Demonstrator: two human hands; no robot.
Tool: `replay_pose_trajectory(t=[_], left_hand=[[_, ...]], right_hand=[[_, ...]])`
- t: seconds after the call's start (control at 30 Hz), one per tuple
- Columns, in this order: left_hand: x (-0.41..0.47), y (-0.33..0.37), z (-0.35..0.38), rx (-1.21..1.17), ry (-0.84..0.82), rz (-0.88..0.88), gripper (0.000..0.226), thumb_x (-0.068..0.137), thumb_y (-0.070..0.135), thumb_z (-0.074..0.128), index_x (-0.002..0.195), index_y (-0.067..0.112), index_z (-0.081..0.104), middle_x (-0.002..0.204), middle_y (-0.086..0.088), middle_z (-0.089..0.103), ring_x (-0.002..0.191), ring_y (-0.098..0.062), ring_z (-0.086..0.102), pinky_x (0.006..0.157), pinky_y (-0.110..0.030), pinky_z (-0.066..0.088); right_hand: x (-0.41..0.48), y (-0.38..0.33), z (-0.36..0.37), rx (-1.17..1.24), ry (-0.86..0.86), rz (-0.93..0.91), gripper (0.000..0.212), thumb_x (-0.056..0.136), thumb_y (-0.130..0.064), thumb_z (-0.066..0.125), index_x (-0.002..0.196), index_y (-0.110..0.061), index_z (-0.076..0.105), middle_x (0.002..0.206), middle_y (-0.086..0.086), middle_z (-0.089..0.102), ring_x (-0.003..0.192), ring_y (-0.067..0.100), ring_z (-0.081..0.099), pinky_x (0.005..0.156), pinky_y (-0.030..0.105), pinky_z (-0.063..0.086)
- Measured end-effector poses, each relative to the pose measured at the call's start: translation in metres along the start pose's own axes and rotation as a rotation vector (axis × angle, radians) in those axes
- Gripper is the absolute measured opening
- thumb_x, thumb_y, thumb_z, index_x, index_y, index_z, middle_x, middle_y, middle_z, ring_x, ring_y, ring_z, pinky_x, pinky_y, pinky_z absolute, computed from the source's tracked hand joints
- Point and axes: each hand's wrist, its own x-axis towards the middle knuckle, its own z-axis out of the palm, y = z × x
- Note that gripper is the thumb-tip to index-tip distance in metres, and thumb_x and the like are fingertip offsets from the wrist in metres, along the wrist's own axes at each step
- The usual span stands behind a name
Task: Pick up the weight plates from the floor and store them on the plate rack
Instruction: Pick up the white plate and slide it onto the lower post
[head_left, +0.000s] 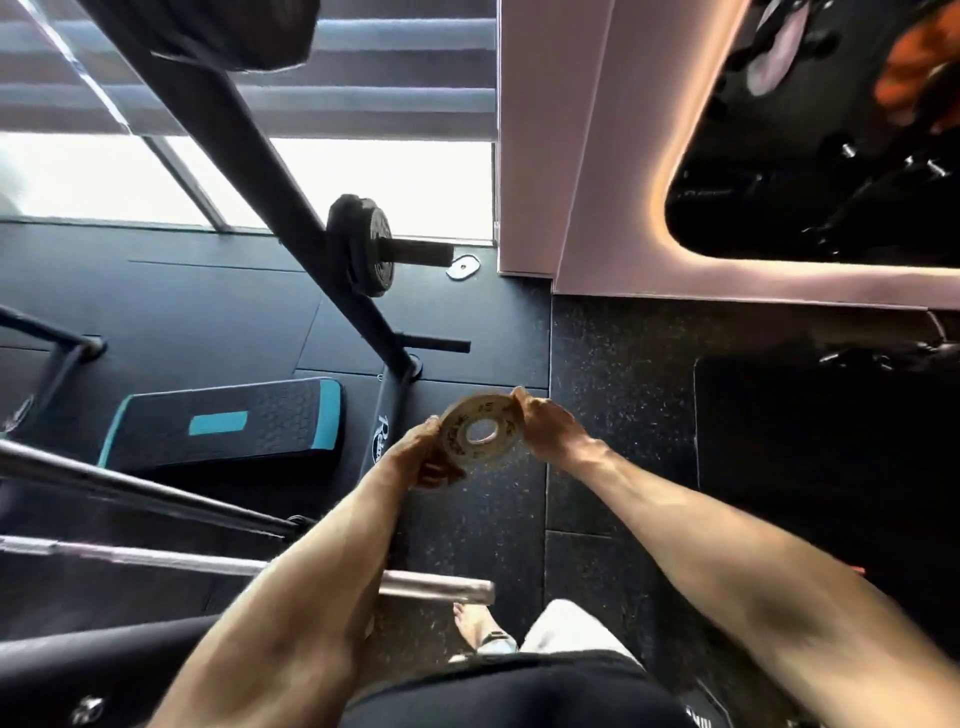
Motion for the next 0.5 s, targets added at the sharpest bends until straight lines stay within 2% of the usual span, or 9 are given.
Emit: replay_pose_trajectory(t=[0.07,0.13,0.17,0.2,0.27,0.33,0.4,0.5], left_hand=[[0.012,0.019,0.001,0.021,0.044,0.028,0.077,0.098,0.067,0.019,0.101,0.004,0.063,0.069,-0.018,0.071,0.047,-0.023,0.067,0.049,-0.021,0.049],[0.021,0.034,0.002,0.005,0.093,0.119,0.081,0.1,0.062,0.023,0.108,-0.011,0.058,0.07,-0.019,0.067,0.044,-0.02,0.065,0.042,-0.023,0.052],[0.025,0.042,0.005,0.046,0.133,0.166,0.078,0.102,0.057,0.026,0.106,-0.014,0.058,0.071,-0.019,0.066,0.045,-0.02,0.065,0.045,-0.025,0.054],[0.027,0.051,0.008,0.107,0.171,0.208,0.08,0.102,0.058,0.025,0.099,-0.012,0.063,0.067,-0.017,0.066,0.046,-0.021,0.065,0.048,-0.026,0.055],[0.032,0.07,0.013,0.15,0.202,0.249,0.087,0.097,0.067,0.021,0.069,0.001,0.07,0.053,-0.012,0.065,0.04,-0.019,0.061,0.047,-0.023,0.049],[0.041,0.088,0.02,0.178,0.188,0.295,0.072,0.1,0.06,0.033,0.068,0.006,0.068,0.05,-0.007,0.066,0.038,-0.016,0.06,0.044,-0.021,0.045],[0.05,0.107,0.027,0.217,0.208,0.316,0.047,0.102,0.039,0.048,0.073,0.007,0.066,0.05,-0.003,0.066,0.041,-0.015,0.062,0.041,-0.019,0.044],[0.055,0.139,0.042,0.169,0.31,0.319,0.042,0.102,0.036,0.049,0.071,0.01,0.064,0.046,0.002,0.063,0.037,-0.008,0.06,0.038,-0.017,0.044]], right_hand=[[0.025,-0.001,-0.015,0.002,-0.015,0.015,0.028,0.104,-0.03,0.026,0.104,-0.019,0.051,0.116,0.018,0.067,0.104,0.036,0.064,0.083,0.041,0.045],[0.052,0.004,-0.025,0.011,-0.052,0.024,0.02,0.101,-0.029,0.034,0.104,-0.02,0.052,0.113,0.016,0.068,0.098,0.033,0.064,0.078,0.037,0.046],[0.067,0.008,-0.03,0.021,-0.072,0.027,0.02,0.1,-0.03,0.036,0.105,-0.02,0.053,0.113,0.014,0.068,0.097,0.031,0.064,0.076,0.036,0.046],[0.08,0.01,-0.037,0.022,-0.091,0.026,0.02,0.099,-0.031,0.039,0.106,-0.021,0.054,0.114,0.014,0.068,0.097,0.03,0.064,0.077,0.036,0.047],[0.106,0.015,-0.053,0.004,-0.132,0.007,0.018,0.096,-0.032,0.042,0.105,-0.022,0.054,0.115,0.012,0.067,0.099,0.029,0.064,0.079,0.036,0.049],[0.132,0.019,-0.07,-0.01,-0.162,-0.023,0.022,0.094,-0.032,0.043,0.107,-0.021,0.057,0.115,0.01,0.067,0.1,0.029,0.064,0.083,0.039,0.051],[0.16,0.026,-0.086,-0.02,-0.19,-0.051,0.023,0.094,-0.03,0.041,0.107,-0.021,0.058,0.115,0.011,0.068,0.099,0.029,0.064,0.084,0.04,0.052],[0.202,0.035,-0.11,-0.052,-0.26,-0.088,0.02,0.094,-0.024,0.038,0.101,-0.022,0.057,0.112,0.013,0.068,0.094,0.029,0.063,0.08,0.039,0.052]])
